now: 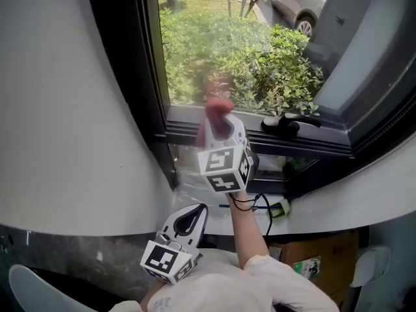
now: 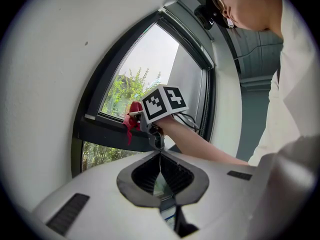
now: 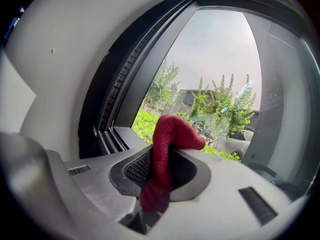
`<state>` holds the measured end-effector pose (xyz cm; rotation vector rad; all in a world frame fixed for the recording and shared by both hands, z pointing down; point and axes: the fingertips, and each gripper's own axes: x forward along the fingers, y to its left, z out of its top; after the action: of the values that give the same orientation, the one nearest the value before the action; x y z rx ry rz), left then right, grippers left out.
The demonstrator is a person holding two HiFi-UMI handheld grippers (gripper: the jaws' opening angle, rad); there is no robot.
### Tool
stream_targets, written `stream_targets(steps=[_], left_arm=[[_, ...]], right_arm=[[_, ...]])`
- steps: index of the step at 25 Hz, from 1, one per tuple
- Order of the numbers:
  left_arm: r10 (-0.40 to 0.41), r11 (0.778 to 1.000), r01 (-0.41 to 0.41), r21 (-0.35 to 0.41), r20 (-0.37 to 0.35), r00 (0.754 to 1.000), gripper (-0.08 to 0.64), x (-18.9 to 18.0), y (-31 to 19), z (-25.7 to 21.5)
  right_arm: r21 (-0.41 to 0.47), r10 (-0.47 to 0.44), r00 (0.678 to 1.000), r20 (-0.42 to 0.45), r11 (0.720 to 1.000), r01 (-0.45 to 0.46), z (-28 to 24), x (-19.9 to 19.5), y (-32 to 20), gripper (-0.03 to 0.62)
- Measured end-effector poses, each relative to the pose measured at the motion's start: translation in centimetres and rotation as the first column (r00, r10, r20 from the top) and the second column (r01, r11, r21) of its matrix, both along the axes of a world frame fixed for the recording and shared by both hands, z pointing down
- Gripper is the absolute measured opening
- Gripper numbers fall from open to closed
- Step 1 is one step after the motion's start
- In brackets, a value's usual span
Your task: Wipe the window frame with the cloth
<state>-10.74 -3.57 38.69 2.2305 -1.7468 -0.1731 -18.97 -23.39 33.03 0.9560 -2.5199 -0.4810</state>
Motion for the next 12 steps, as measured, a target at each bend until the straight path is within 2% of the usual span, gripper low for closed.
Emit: stream_targets(steps=[12], left_arm=[[-0.009,1.0,0.009,-0.008,-0.02,1.0,0.011,-0.1,0.5,0.5]], right_arm=[[-0.001,0.048,0.999,0.003,0.999,-0.048,0.0,1.9,-0.7,0.084]])
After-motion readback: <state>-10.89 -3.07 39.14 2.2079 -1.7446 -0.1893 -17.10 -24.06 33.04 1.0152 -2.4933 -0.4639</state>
